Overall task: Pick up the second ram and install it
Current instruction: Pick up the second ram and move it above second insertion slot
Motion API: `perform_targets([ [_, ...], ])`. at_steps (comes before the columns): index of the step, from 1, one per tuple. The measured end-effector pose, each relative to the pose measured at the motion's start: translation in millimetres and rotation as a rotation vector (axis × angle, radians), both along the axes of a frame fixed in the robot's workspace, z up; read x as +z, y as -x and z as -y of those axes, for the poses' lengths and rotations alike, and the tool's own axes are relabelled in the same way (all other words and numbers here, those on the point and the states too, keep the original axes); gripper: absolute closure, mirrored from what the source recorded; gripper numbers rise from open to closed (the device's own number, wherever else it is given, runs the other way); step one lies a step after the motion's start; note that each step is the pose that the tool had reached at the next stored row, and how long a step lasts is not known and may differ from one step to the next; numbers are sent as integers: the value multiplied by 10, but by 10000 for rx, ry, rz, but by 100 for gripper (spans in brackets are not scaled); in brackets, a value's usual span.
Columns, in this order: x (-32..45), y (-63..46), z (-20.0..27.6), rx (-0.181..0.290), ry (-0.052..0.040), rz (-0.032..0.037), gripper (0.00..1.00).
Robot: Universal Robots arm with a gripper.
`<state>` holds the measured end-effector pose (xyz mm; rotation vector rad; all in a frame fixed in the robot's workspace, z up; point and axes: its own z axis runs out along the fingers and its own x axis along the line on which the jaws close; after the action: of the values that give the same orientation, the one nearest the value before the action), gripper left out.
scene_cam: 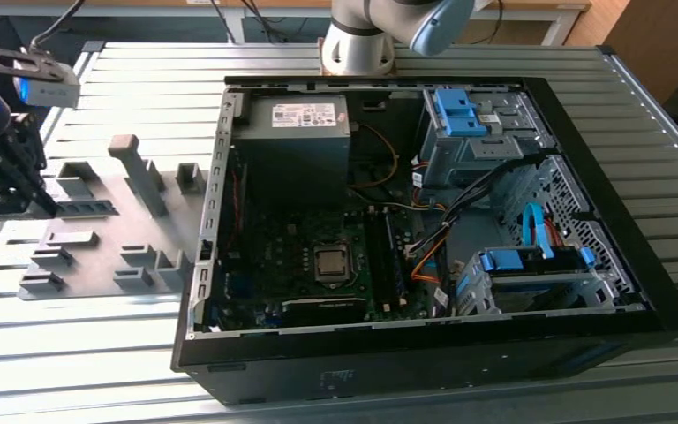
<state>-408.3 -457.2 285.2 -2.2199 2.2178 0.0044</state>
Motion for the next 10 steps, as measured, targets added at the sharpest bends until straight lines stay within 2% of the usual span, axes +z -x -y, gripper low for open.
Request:
perform_targets([
  [10,359,0,0,0,0,0,86],
])
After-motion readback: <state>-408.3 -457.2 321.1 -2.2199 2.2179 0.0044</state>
